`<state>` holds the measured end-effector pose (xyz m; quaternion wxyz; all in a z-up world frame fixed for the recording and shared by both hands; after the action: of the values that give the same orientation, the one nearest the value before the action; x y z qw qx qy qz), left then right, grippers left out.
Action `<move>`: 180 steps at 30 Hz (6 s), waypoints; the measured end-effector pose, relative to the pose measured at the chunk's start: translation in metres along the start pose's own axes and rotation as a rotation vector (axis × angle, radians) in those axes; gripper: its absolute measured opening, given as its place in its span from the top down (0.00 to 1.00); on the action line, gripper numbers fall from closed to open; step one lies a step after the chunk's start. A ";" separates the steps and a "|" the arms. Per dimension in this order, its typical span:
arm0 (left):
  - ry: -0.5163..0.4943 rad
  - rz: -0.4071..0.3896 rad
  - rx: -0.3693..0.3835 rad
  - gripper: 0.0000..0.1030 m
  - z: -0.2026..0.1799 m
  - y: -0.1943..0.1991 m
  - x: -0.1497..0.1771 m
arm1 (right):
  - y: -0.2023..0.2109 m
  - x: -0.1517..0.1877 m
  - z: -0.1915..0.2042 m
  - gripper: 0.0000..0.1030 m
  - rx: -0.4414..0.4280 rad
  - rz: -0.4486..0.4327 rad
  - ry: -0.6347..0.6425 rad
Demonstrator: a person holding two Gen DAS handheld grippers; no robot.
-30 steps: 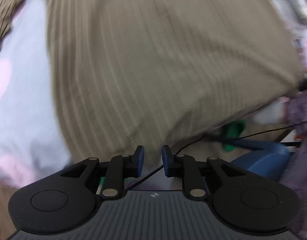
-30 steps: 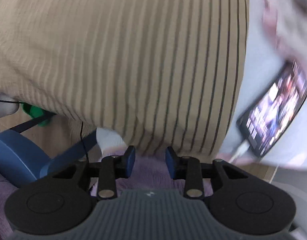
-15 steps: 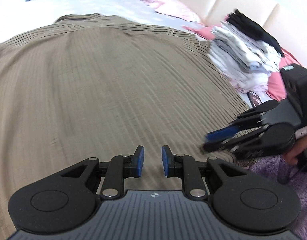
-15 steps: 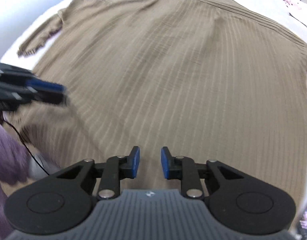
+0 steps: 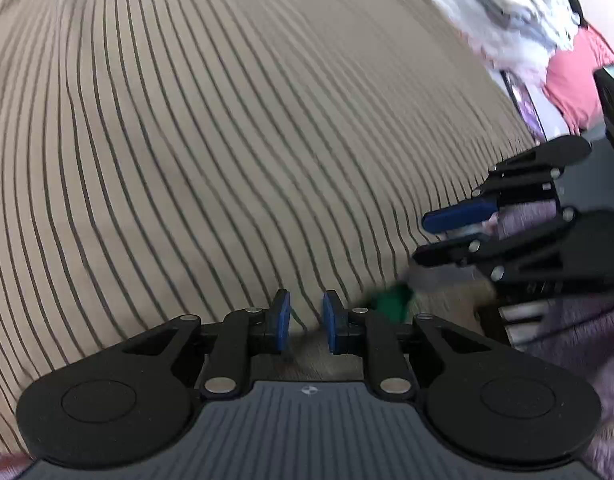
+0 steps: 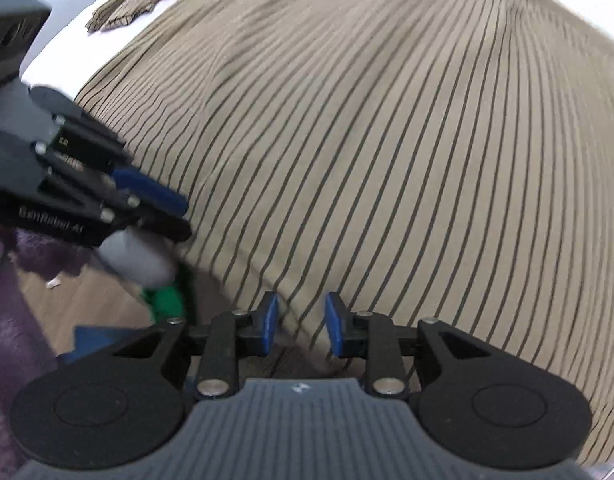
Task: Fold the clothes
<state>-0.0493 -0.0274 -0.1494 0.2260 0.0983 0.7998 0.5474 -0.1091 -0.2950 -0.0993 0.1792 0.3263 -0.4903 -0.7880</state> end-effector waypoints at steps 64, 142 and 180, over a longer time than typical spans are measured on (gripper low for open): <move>0.221 -0.257 -0.156 0.75 0.160 0.012 -0.224 | 0.047 -0.250 -0.583 0.57 0.546 -0.100 -0.955; 0.423 -0.557 -0.513 0.59 0.303 0.166 -0.155 | 0.013 -0.185 -0.199 0.64 0.218 -0.251 -0.470; -0.197 -0.424 -0.512 0.98 0.234 0.056 -0.237 | -0.033 -0.209 -0.180 0.51 0.113 -0.198 -0.481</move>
<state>0.2635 0.0929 -0.1082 0.4280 -0.0774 0.6134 0.6592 0.1675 -0.2728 -0.1130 -0.0389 0.1855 -0.5279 -0.8279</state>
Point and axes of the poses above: each gripper's, at about its wrist camera, not at the fingertips, and y roughly against the way its jaws point, z to its left, x to its underside, the point moved 7 cm from there along -y, roughly the way its jaws point, and after that the axes turned 1 degree about -x, right-handed, at the moved point
